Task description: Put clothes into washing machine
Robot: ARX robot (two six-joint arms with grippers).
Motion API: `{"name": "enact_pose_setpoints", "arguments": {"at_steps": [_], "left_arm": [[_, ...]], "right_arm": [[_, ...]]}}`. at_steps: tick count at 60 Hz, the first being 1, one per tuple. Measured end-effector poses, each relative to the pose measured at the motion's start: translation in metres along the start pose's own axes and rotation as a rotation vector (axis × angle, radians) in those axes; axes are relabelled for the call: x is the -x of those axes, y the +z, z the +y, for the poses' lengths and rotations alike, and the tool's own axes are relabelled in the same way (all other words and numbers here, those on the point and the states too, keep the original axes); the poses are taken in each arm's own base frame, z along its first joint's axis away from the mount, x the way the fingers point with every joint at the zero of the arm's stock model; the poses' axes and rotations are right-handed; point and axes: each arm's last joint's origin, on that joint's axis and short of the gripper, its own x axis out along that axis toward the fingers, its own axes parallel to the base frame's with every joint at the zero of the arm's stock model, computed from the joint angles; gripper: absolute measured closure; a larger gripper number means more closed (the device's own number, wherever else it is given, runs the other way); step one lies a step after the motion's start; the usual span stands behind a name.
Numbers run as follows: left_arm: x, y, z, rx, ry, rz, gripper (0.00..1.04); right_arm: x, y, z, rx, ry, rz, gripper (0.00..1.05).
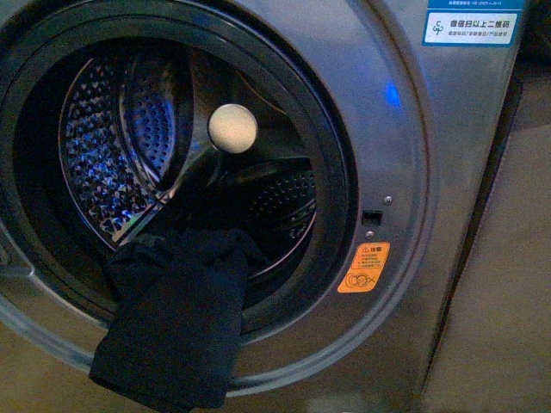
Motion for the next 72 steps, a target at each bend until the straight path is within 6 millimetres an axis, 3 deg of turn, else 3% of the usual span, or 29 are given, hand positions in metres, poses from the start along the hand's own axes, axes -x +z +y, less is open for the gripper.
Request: {"name": "enact_pose_setpoints", "arguments": {"at_steps": [10,22,72], "left_arm": [[0.014,-0.004,0.006,-0.003,0.004,0.011,1.01],[0.028,-0.002,0.019,-0.003,0.009,0.008,1.01],[0.062,0.007,0.019,-0.003,0.004,-0.025,1.01]], "right_arm": [[0.0,0.0,0.0,-0.001,0.0,0.0,0.06],[0.0,0.0,0.0,-0.001,0.0,0.0,0.07],[0.0,0.0,0.0,-0.001,0.0,0.0,0.07]]}}
